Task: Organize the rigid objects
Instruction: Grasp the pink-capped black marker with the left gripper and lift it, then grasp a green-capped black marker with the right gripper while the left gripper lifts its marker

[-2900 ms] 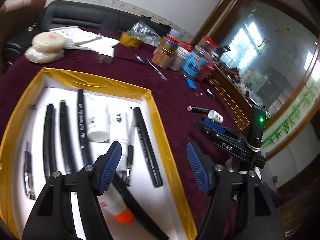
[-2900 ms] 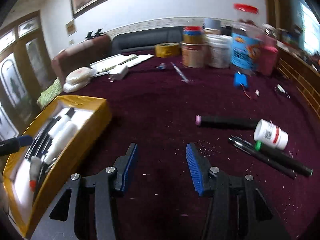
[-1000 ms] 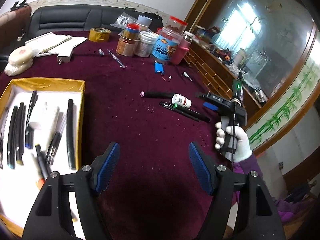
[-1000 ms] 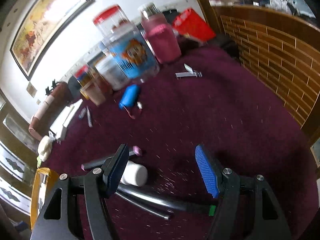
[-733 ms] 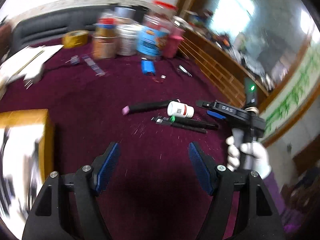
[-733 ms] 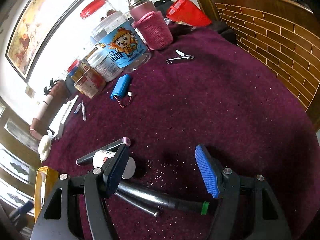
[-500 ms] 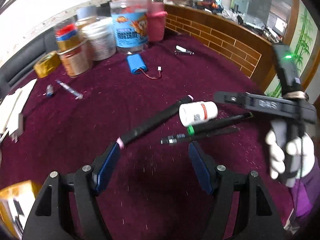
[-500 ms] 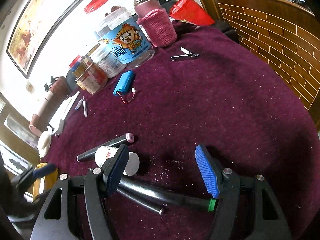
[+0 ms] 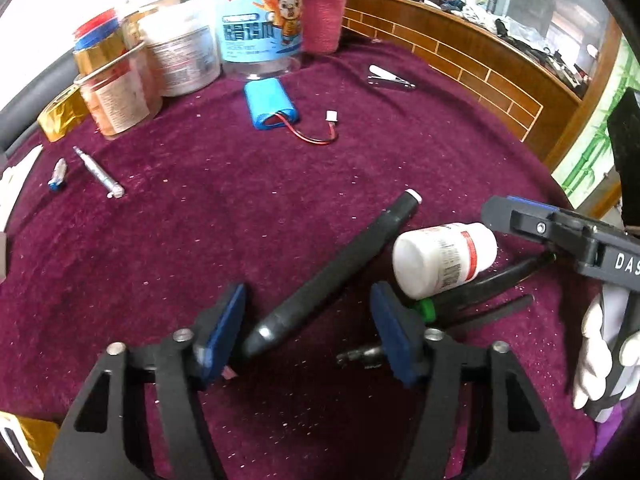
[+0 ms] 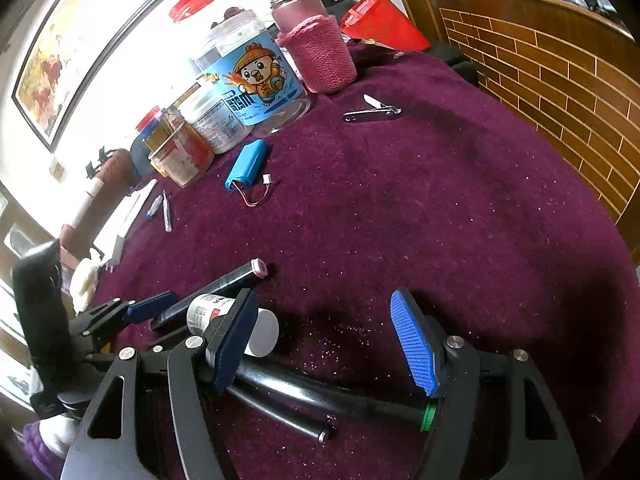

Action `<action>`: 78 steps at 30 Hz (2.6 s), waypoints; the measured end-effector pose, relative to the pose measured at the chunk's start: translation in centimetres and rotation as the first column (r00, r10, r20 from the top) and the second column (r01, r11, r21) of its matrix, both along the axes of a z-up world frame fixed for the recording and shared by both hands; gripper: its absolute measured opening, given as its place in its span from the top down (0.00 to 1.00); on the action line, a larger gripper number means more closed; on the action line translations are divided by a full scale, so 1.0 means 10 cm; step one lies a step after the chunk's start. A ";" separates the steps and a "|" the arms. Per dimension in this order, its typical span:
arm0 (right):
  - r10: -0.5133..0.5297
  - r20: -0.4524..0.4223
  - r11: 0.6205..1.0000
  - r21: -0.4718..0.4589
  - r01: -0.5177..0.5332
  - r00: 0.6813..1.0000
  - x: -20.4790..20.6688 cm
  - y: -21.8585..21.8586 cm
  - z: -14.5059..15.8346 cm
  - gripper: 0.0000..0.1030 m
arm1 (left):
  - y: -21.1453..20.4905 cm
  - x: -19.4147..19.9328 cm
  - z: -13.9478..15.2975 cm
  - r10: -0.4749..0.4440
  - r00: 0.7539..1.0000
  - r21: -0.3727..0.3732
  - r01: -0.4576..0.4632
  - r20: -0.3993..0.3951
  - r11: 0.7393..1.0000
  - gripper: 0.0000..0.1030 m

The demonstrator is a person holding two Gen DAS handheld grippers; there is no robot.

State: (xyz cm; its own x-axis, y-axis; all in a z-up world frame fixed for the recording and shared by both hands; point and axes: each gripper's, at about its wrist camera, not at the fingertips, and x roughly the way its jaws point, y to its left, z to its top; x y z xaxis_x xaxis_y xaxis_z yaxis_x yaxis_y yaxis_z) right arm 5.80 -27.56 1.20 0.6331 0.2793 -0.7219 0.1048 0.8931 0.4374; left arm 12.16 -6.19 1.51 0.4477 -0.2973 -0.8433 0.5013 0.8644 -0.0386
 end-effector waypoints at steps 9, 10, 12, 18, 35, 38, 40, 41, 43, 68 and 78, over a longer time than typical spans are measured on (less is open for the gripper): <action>0.010 0.006 0.999 -0.048 -0.009 1.000 -0.01 0.06 0.00 0.37 | 0.47 -0.24 0.05 0.054 0.998 0.018 -0.054 -0.038 0.998 0.88; 0.010 0.006 0.999 -0.048 -0.010 1.000 -0.01 0.06 0.00 0.37 | 0.49 -0.29 0.06 0.057 0.998 0.018 -0.056 -0.040 0.998 0.89; 0.009 0.006 0.999 -0.049 -0.009 1.000 -0.01 0.06 0.00 0.37 | 0.53 -0.46 0.08 0.053 0.996 0.014 -0.052 -0.067 0.999 0.89; 0.008 0.003 0.999 -0.047 -0.008 1.000 0.00 0.06 0.00 0.37 | 0.43 -0.99 0.07 0.022 0.995 0.018 -0.020 -0.098 1.000 0.88; 0.009 0.018 1.000 0.001 -0.009 1.000 -0.01 -0.01 -0.01 0.36 | 0.83 -1.27 0.39 0.109 0.993 -0.257 -0.116 -0.039 0.959 0.89; 0.008 0.031 0.999 0.038 -0.009 0.999 -0.01 -0.05 -0.02 0.35 | 1.04 -1.51 0.54 0.128 0.992 -0.345 -0.128 -0.024 0.930 0.88; 0.008 0.043 0.999 0.053 -0.010 0.999 -0.01 -0.07 -0.03 0.35 | 1.17 -1.66 0.63 0.141 0.990 -0.388 -0.131 -0.003 0.912 0.88; 0.009 0.049 0.999 0.052 -0.011 0.999 -0.01 -0.06 -0.03 0.35 | 1.26 -1.77 0.69 0.151 0.989 -0.413 -0.133 0.010 0.901 0.88; 0.012 0.063 0.999 0.042 -0.015 0.998 -0.02 -0.05 -0.04 0.35 | 1.39 -1.90 0.75 0.166 0.986 -0.445 -0.136 0.029 0.885 0.88; 0.270 -0.076 0.945 -0.171 -0.279 0.960 -0.66 0.80 0.18 0.35 | 1.98 -2.35 0.77 0.192 0.981 -0.573 -0.139 0.034 0.808 0.88; 0.176 -0.072 0.915 -0.357 -0.190 0.982 -0.49 0.94 0.09 0.72 | 1.98 -2.42 0.73 0.189 0.982 -0.566 -0.140 0.028 0.812 0.88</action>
State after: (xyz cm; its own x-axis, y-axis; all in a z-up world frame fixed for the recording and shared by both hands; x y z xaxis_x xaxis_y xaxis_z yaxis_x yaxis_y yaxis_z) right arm 0.94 -18.18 2.13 0.5666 0.1038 -0.8174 -0.0652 0.9946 0.0812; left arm -12.01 13.61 8.80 0.5907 -0.6219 -0.5141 0.3756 0.7758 -0.5069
